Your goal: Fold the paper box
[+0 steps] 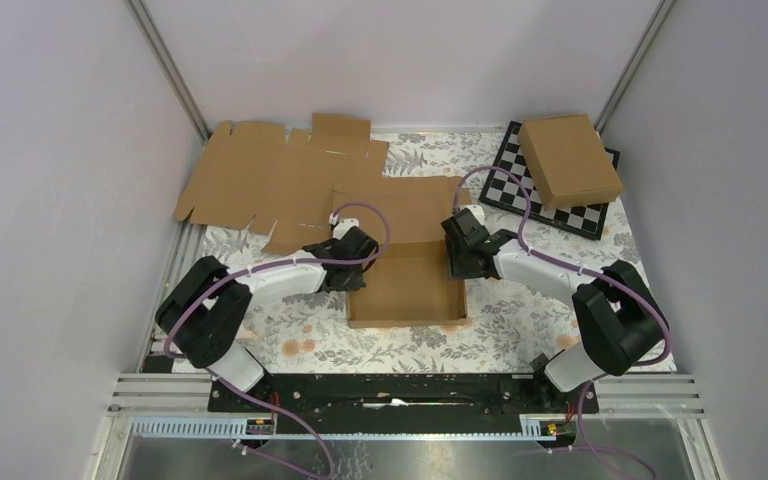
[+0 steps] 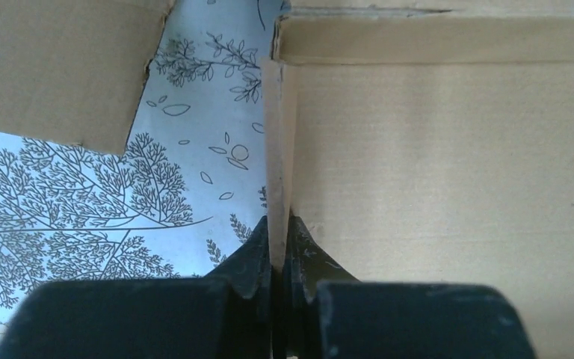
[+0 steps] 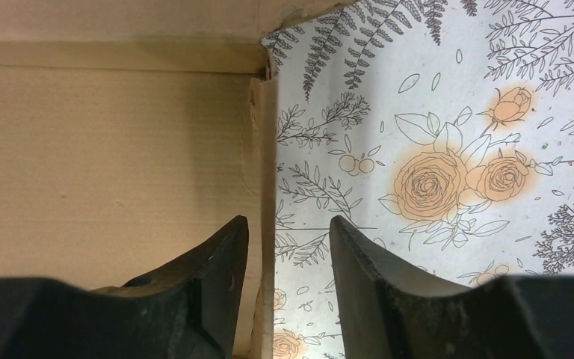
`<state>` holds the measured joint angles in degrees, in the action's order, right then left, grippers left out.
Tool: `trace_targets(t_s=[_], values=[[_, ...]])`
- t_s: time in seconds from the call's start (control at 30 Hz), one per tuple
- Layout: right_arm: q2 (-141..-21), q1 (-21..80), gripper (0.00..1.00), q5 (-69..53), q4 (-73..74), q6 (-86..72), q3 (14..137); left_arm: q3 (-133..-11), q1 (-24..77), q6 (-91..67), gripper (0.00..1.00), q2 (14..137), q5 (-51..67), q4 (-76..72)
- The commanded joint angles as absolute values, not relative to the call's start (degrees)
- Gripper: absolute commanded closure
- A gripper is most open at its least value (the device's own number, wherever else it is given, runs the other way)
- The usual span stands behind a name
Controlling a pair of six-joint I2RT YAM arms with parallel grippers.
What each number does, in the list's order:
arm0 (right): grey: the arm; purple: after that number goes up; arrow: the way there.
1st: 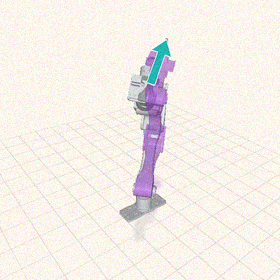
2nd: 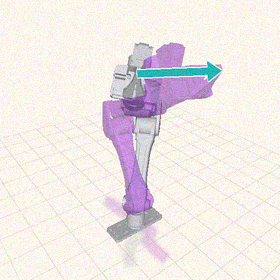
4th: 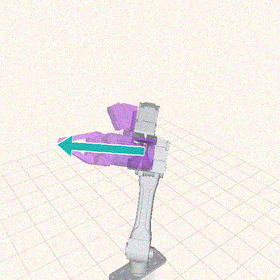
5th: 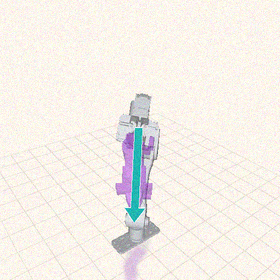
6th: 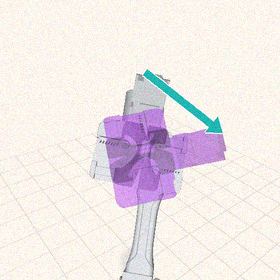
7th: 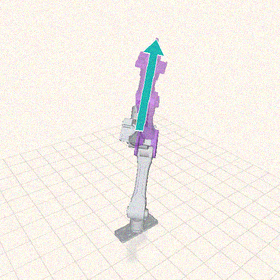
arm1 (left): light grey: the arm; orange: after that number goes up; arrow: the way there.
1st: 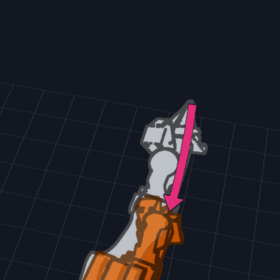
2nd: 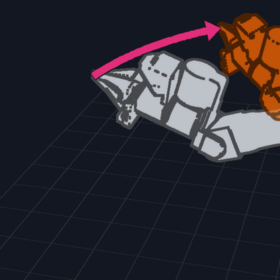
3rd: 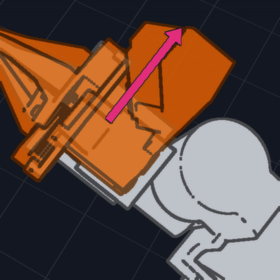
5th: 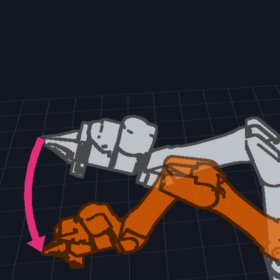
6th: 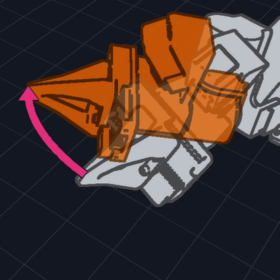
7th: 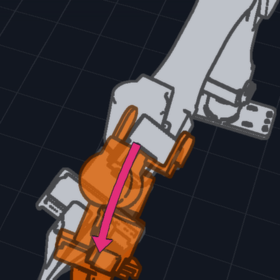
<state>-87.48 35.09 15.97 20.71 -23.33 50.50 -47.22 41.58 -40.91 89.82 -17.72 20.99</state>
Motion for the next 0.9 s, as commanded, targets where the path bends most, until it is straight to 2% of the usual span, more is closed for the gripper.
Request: trace_targets(t_s=[0.0,0.17,0.3,0.33,0.43,0.5,0.57,0.73,0.8,0.87], values=[[-88.2,34.8,0.5,16.3,21.0,-22.7,50.3,-48.4,42.5,-40.9,1.0,92.4,-22.0,23.5],[-88.0,34.8,0.58,18.7,22.1,-22.8,50.4,-51.8,45.8,-42.1,1.0,94.7,-29.3,28.8],[-87.2,34.7,0.56,18.9,22.1,-23.0,50.3,-54.3,47.5,-42.4,0.99,96.2,-33.4,32.1],[-87.1,34.8,0.54,18.7,22.0,-23.0,50.4,-54.7,47.8,-42.0,0.92,96.4,-33.2,32.2],[-86.6,34.8,0.49,16.9,22.0,-22.4,50.8,-55.0,47.9,-41.0,0.6,94.8,-31.4,31.5],[-86.1,34.7,0.44,14.3,22.0,-22.2,51.5,-54.8,47.9,-40.1,0.46,92.8,-29.8,30.5],[-85.4,34.7,0.37,12.4,22.0,-22.4,52.1,-55.3,47.9,-39.5,0.4,91.1,-29.0,30.3],[-82.9,34.1,0.13,11.2,22.1,-23.0,53.9,-57.1,47.8,-38.2,0.33,87.6,-27.0,30.7],[-81.6,33.3,0.02,10.2,22.0,-23.1,54.6,-57.2,47.4,-37.5,0.25,85.6,-25.2,29.9],[-80.6,32.2,0.0,9.3,22.3,-23.3,56.0,-56.6,45.9,-36.5,0.17,83.2,-21.7,27.6]])
